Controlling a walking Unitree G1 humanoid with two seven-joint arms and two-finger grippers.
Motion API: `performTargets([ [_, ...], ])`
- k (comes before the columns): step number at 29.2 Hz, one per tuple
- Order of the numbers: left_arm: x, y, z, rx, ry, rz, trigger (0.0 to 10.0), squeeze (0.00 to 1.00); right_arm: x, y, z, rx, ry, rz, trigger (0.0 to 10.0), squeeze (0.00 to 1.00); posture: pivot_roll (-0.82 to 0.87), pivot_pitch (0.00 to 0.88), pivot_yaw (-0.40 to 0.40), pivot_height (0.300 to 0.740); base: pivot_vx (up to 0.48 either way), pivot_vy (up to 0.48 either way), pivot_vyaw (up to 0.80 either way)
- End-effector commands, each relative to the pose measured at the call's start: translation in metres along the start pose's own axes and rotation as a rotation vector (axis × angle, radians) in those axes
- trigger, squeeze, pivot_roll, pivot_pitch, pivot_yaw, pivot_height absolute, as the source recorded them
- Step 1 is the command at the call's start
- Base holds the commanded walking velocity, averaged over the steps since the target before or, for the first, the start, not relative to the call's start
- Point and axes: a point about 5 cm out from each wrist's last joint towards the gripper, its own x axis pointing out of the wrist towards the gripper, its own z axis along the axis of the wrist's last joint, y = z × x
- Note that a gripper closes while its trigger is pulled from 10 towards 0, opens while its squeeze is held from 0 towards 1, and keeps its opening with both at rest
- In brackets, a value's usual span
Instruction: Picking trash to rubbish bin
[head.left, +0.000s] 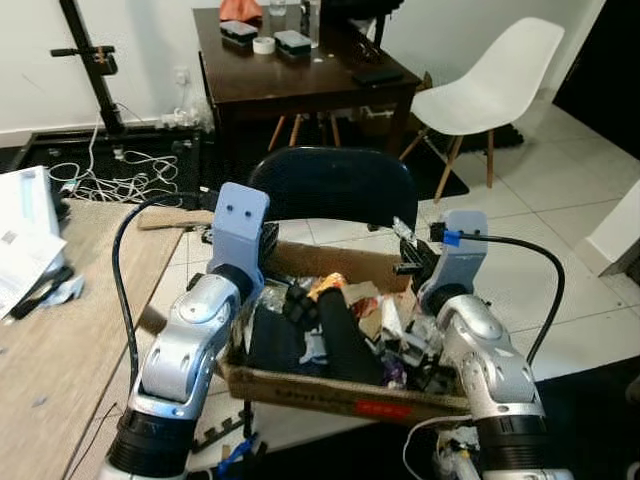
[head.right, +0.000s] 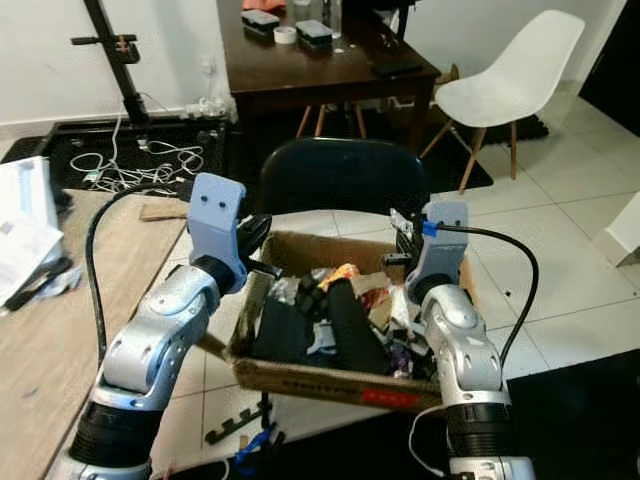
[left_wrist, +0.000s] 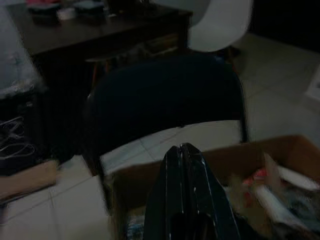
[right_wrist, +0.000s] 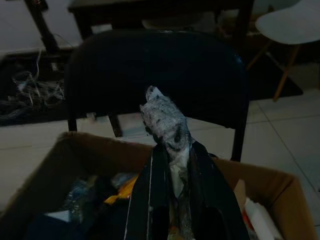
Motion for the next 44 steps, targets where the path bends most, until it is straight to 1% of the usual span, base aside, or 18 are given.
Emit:
performTargets([
  [1, 0.0, 0.008, -0.005, 0.008, 0.026, 0.065, 10.0, 0.0, 0.0, 0.004, -0.007, -0.001, 0.029, 0.011, 10.0, 0.0, 0.17, 0.111, 0.019, 0.74, 0.0, 0.0, 0.0],
  [4, 0.0, 0.011, -0.007, 0.018, 0.039, 0.089, 10.0, 0.0, 0.001, 0.004, -0.007, -0.01, 0.032, 0.011, 10.0, 0.0, 0.17, 0.111, 0.019, 0.74, 0.0, 0.0, 0.0],
  [10, 0.0, 0.011, -0.007, 0.02, 0.041, 0.079, 10.0, 0.0, 0.002, 0.004, -0.008, -0.039, 0.037, 0.017, 10.0, 0.0, 0.17, 0.111, 0.019, 0.74, 0.0, 0.0, 0.0],
  [16, -0.001, 0.011, -0.007, 0.019, 0.041, 0.081, 10.0, 0.0, 0.004, 0.006, -0.019, -0.058, 0.121, 0.049, 10.0, 0.0, 0.17, 0.111, 0.018, 0.74, 0.0, 0.0, 0.0],
  [17, -0.001, 0.011, -0.007, 0.021, 0.042, 0.082, 10.0, 0.0, 0.003, 0.004, -0.034, -0.061, 0.193, 0.065, 10.0, 0.0, 0.17, 0.112, 0.016, 0.74, 0.0, 0.0, 0.0],
  [19, 0.0, 0.011, -0.007, 0.021, 0.042, 0.082, 10.0, 0.0, 0.002, 0.004, -0.038, -0.044, 0.212, 0.072, 10.0, 0.0, 0.17, 0.112, 0.016, 0.74, 0.0, 0.0, 0.0],
  [20, 0.0, 0.01, -0.007, 0.022, 0.042, 0.079, 10.0, 0.0, 0.002, 0.002, -0.042, -0.032, 0.228, 0.064, 10.0, 1.0, 0.17, 0.112, 0.016, 0.74, 0.0, 0.0, 0.0],
  [22, 0.0, 0.009, -0.007, 0.023, 0.042, 0.061, 10.0, 0.0, 0.002, -0.005, -0.048, -0.075, 0.257, 0.025, 10.0, 1.0, 0.17, 0.112, 0.016, 0.74, 0.0, 0.0, 0.0],
  [24, 0.0, 0.008, -0.007, 0.023, 0.041, 0.055, 10.0, 0.0, 0.002, -0.007, -0.049, -0.096, 0.26, 0.01, 10.0, 1.0, 0.17, 0.112, 0.016, 0.74, 0.0, 0.0, 0.0],
  [25, -0.001, 0.005, -0.007, 0.019, 0.04, 0.031, 10.0, 0.0, 0.003, -0.011, -0.048, -0.147, 0.254, -0.026, 10.0, 0.92, 0.17, 0.112, 0.016, 0.74, 0.0, 0.0, 0.0],
  [26, -0.001, 0.005, -0.007, 0.019, 0.04, 0.031, 10.0, 0.0, 0.003, -0.011, -0.048, -0.147, 0.254, -0.026, 10.0, 0.92, 0.17, 0.112, 0.016, 0.74, 0.0, 0.0, 0.0],
  [27, -0.001, 0.002, -0.007, 0.014, 0.038, 0.006, 10.0, 0.0, 0.004, -0.013, -0.047, -0.152, 0.245, -0.043, 10.0, 0.0, 0.17, 0.112, 0.016, 0.74, 0.0, 0.0, 0.0],
  [33, -0.003, -0.008, -0.005, 0.015, 0.029, -0.078, 10.0, 0.0, 0.006, -0.017, -0.04, -0.155, 0.211, -0.075, 10.0, 0.0, 0.17, 0.113, 0.022, 0.74, 0.0, 0.0, 0.0],
  [38, -0.003, -0.008, -0.005, 0.02, 0.028, -0.08, 10.0, 0.0, 0.009, -0.016, -0.033, -0.135, 0.149, -0.078, 10.0, 0.0, 0.17, 0.111, 0.023, 0.74, 0.0, 0.0, 0.0],
  [39, -0.003, -0.008, -0.005, 0.02, 0.028, -0.078, 10.0, 0.0, 0.01, -0.013, -0.027, -0.117, 0.104, -0.067, 10.0, 0.0, 0.18, 0.107, 0.025, 0.74, 0.0, 0.0, 0.0],
  [40, -0.003, -0.007, -0.005, 0.018, 0.028, -0.076, 10.0, 0.0, 0.012, -0.007, -0.015, -0.094, 0.03, -0.038, 10.0, 0.0, 0.18, 0.107, 0.025, 0.74, 0.0, 0.0, 0.0],
  [41, -0.003, -0.007, -0.004, 0.019, 0.027, -0.075, 10.0, 0.0, 0.012, -0.004, -0.01, -0.084, -0.005, -0.023, 10.0, 0.0, 0.18, 0.107, 0.025, 0.74, 0.0, 0.0, 0.0],
  [44, -0.003, -0.006, -0.004, 0.019, 0.026, -0.076, 10.0, 0.0, 0.013, 0.001, -0.004, -0.073, -0.045, -0.003, 10.0, 0.0, 0.18, 0.104, 0.026, 0.74, 0.0, 0.0, 0.0],
])
